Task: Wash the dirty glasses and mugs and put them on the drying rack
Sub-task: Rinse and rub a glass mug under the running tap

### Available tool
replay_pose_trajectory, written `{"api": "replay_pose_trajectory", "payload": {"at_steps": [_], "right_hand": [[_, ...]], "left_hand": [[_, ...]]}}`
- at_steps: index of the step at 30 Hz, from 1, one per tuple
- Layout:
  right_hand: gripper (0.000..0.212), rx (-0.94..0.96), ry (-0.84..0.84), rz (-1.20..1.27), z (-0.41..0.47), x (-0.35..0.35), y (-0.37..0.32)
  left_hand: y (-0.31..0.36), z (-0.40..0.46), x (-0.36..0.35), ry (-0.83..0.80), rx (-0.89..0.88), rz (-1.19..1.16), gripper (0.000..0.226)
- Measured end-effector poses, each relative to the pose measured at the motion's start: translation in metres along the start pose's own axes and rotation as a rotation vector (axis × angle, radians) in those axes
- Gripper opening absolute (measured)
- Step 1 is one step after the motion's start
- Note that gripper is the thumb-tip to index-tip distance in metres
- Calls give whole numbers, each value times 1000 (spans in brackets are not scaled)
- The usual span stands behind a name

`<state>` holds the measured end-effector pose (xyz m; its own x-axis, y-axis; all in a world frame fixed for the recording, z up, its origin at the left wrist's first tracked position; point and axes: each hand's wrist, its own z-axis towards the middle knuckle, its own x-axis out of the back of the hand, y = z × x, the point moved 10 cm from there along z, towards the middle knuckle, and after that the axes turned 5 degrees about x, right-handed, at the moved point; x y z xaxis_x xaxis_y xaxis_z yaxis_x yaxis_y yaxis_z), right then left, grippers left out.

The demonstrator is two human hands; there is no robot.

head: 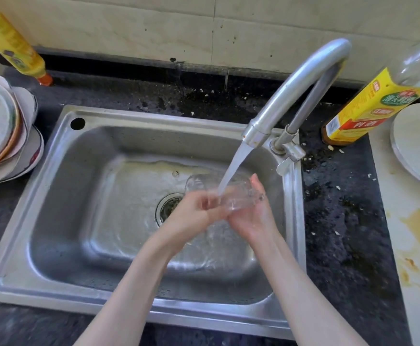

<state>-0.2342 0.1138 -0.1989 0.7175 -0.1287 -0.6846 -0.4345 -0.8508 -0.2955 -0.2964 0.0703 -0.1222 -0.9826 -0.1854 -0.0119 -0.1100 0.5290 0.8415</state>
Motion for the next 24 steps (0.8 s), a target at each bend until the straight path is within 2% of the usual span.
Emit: {"api": "replay_pose_trajectory", "payload": {"at_steps": [1,3,5,6,9,13,16,17,18,19,21,22,24], "right_hand": [[59,3,-15,34,1,0,-1],[47,-28,-85,58,-3,-7,1],[49,-50,-162,17,-6,-11,6],[52,-65,-214,-21,-9,-14,8],[55,-42,-212,-191,-8,-3,6],[63,-121,31,-440,-6,29,14],[72,-137,60,-326,-6,22,30],[75,-117,65,-232,-5,21,31],[73,-87,39,-153,-2,19,30],[63,-43,6,-113,-1,18,27],[43,29,-87,-41,-4,11,19],[41,44,-155,-22,-7,4,18],[49,40,-243,-51,-10,-5,19]], "left_hand": [[-2,-2,-7,-115,42,-209,31],[3,-8,-15,-270,111,-715,34],[4,-6,-16,-247,179,-1043,37],[0,-3,-13,-194,182,-1056,37],[-6,0,1,-67,114,-732,28],[-14,2,34,174,25,-139,26],[0,3,14,123,-83,372,43],[2,3,10,105,-91,446,44],[5,4,7,74,-92,416,39],[6,4,4,28,-62,263,32],[4,3,-6,-96,87,-250,16],[1,4,-10,-122,161,-470,19],[-8,7,-11,-90,215,-663,24]]}}
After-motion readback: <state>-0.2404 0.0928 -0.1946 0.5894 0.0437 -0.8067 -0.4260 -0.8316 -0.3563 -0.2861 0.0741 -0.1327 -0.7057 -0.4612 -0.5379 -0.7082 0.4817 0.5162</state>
